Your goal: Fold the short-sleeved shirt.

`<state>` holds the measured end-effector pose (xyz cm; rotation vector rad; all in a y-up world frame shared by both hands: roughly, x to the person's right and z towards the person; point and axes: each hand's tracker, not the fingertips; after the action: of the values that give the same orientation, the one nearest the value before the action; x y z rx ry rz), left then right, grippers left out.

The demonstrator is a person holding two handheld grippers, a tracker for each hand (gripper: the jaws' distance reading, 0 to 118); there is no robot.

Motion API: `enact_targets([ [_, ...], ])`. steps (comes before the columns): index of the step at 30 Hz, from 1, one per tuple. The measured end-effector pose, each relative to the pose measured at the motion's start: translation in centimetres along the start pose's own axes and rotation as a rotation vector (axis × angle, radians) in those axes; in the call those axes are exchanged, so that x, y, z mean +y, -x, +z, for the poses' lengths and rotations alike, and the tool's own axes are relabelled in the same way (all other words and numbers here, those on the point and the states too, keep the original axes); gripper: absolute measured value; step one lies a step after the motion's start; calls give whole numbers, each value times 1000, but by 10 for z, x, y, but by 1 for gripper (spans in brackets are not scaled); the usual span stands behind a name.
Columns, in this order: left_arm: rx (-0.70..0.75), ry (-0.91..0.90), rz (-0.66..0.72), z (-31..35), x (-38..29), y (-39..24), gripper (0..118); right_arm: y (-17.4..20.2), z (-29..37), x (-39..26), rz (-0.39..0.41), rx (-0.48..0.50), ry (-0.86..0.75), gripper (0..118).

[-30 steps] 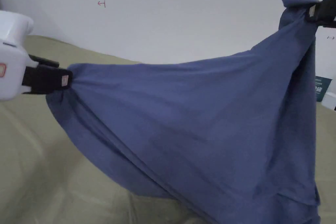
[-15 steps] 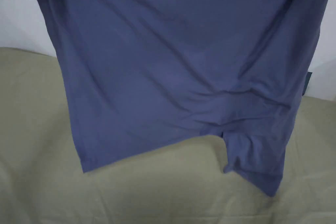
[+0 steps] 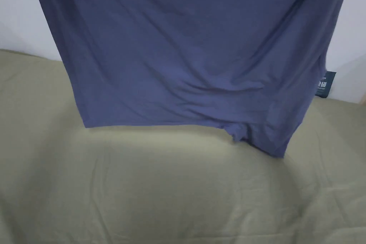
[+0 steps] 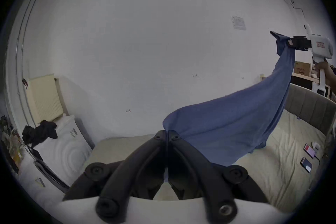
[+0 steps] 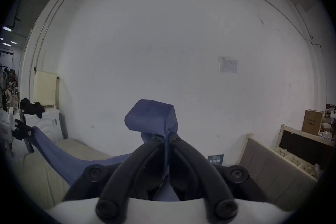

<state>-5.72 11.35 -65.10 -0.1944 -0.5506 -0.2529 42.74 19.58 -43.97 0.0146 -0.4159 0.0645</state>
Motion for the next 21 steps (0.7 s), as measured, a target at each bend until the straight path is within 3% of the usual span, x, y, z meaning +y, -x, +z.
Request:
enact_targets([
  [6, -90, 66, 14, 15, -64, -16, 0, 3, 54, -57, -14, 53, 33, 6],
  [14, -181, 105, -16, 77, -122, -33, 0, 6, 143, -102, -3, 27, 131, 6],
  [21, -259, 189, 28, 144, -197, -44, 0, 3, 229, -183, -159, -52, 257, 6],
])
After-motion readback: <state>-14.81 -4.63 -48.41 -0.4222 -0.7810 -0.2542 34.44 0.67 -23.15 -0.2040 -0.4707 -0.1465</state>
